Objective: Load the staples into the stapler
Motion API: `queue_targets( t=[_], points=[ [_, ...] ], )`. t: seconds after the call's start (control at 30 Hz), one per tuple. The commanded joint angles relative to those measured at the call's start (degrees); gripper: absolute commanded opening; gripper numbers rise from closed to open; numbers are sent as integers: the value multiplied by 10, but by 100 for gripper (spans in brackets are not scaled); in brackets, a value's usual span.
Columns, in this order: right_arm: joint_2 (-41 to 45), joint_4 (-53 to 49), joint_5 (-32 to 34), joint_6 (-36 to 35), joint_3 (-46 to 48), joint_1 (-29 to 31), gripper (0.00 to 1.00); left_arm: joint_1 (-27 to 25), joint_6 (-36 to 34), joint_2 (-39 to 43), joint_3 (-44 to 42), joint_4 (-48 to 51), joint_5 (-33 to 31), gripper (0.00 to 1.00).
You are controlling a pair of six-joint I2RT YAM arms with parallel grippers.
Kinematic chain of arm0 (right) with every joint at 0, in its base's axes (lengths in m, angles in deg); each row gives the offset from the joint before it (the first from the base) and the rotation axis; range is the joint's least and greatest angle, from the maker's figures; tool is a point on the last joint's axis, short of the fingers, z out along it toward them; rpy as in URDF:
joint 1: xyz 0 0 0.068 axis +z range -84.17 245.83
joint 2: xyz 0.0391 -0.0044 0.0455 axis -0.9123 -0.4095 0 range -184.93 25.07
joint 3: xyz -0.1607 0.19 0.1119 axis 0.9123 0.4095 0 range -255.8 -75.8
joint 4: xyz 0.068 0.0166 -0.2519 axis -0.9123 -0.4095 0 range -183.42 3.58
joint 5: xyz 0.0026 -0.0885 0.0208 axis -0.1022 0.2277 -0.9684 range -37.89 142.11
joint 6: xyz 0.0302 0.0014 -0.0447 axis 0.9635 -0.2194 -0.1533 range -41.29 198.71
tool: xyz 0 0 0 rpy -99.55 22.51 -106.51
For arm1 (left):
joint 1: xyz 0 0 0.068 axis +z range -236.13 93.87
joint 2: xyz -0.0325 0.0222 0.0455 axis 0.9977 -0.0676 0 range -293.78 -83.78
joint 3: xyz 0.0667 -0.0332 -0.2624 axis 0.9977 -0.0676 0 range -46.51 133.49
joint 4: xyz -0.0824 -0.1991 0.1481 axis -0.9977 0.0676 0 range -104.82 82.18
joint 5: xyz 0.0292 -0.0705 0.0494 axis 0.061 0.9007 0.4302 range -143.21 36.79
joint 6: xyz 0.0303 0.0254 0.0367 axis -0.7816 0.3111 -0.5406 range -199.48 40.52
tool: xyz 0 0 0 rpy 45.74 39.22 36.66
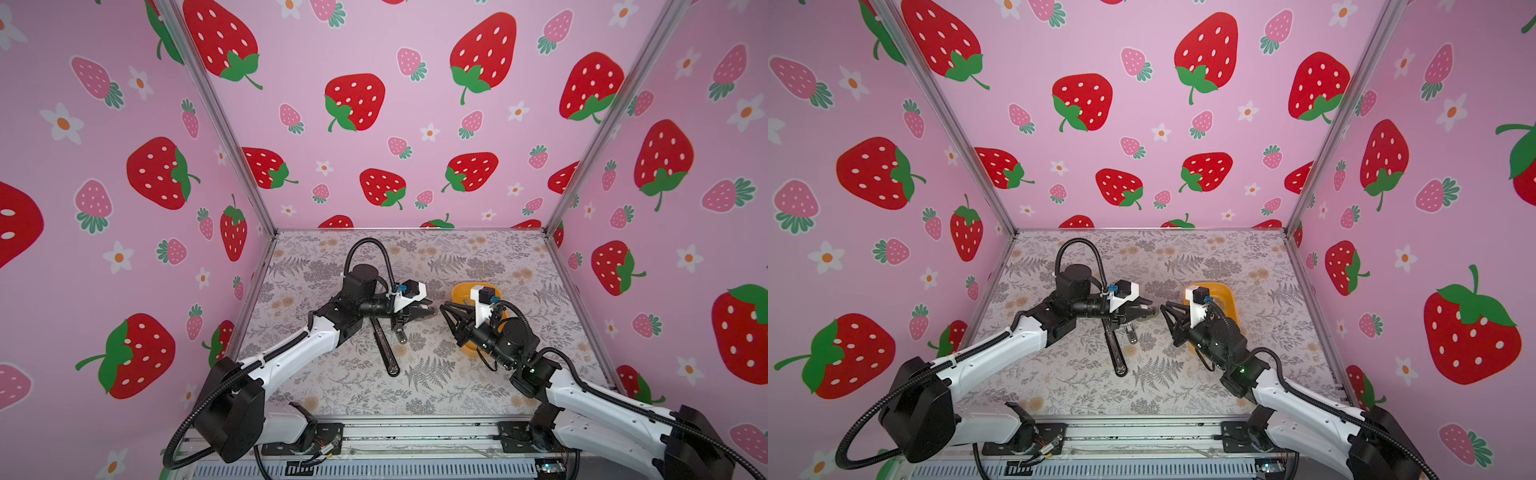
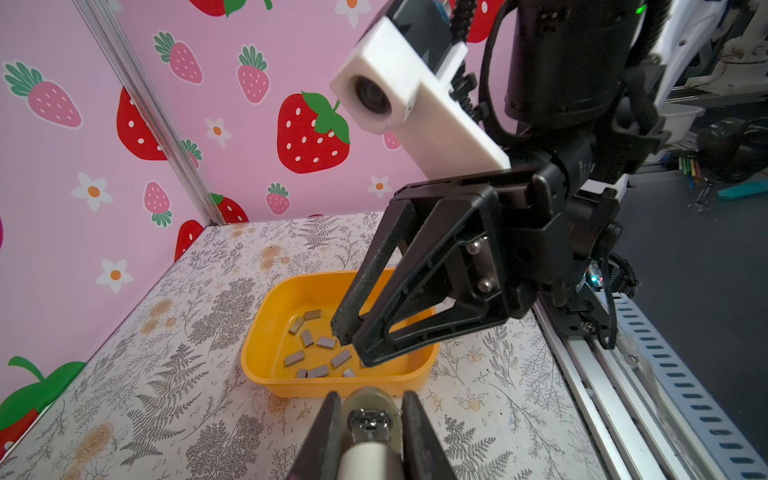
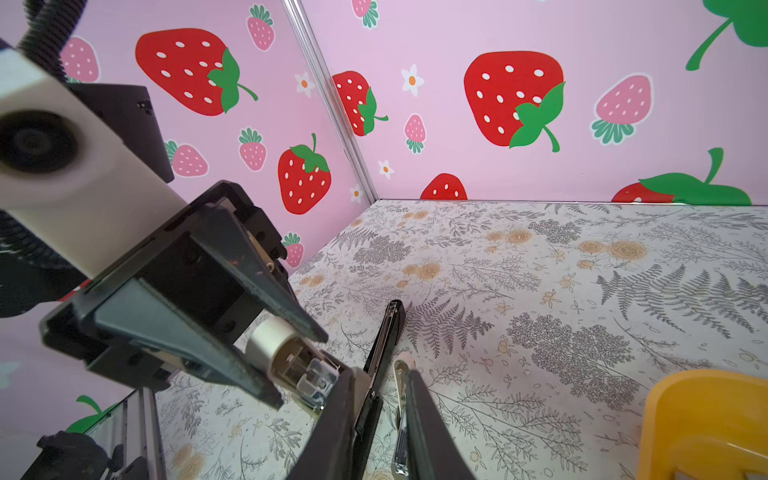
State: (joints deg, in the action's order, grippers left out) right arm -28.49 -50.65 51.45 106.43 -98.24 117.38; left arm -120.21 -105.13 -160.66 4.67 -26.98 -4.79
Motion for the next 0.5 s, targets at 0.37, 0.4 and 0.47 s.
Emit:
queue_targets(
  t=[0.37,0.4,0.47],
  points=[
    [-92,6,10,0,-34,12,23,0,7,11,-4,-25,25,0],
    [-98,12,10,2,-30,13,23,0,12,12,-5,-32,26,0],
    [-111,24,7,7,-25,12,23,0,22,16,-6,-48,30,0]
  ],
)
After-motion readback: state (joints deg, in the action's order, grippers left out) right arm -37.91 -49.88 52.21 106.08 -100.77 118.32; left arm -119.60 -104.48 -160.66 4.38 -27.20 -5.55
